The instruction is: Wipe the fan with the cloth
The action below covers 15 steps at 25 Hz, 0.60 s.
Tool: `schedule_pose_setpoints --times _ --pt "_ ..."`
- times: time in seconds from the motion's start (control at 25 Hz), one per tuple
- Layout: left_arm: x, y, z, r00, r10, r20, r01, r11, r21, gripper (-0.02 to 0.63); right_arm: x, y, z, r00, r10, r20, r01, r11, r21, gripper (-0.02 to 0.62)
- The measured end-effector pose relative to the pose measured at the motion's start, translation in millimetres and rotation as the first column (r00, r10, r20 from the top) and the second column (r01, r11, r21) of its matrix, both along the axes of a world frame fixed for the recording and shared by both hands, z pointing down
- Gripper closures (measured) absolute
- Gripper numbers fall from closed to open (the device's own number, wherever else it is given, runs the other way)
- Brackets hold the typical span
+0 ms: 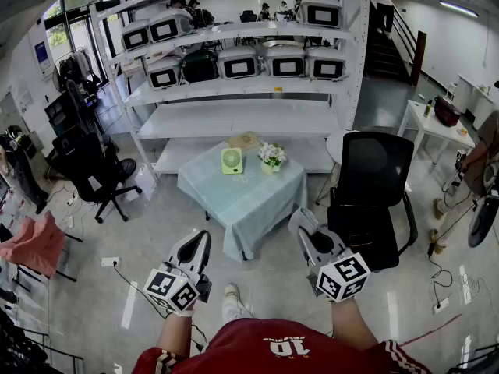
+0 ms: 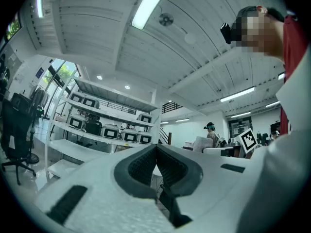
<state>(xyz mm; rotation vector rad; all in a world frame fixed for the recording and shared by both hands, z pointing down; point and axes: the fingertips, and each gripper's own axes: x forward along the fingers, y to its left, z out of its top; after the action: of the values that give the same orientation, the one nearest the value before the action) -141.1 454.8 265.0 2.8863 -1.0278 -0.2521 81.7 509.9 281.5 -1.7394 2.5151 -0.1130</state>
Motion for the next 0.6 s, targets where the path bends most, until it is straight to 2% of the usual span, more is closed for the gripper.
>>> schedule_pose_setpoints --times 0.2,0.44,0.6 --pt "-5 -4 1 0.999 -0.009 -0.049 0.007 0.999 -0.049 0.606 3 3 -1 1.0 0.005 0.003 -0.005 1.0 -0.003 0.577" --pt "0 -7 4 0.999 0.0 -0.05 -0.003 0.998 -0.056 0.606 9 3 2 1.0 0.026 0.009 -0.026 1.0 -0.004 0.577" --pt "-6 -12 7 0.999 -0.01 -0.049 0.007 0.998 -0.065 0.606 6 0 12 0.999 0.028 0.031 -0.026 0.999 -0.04 0.577"
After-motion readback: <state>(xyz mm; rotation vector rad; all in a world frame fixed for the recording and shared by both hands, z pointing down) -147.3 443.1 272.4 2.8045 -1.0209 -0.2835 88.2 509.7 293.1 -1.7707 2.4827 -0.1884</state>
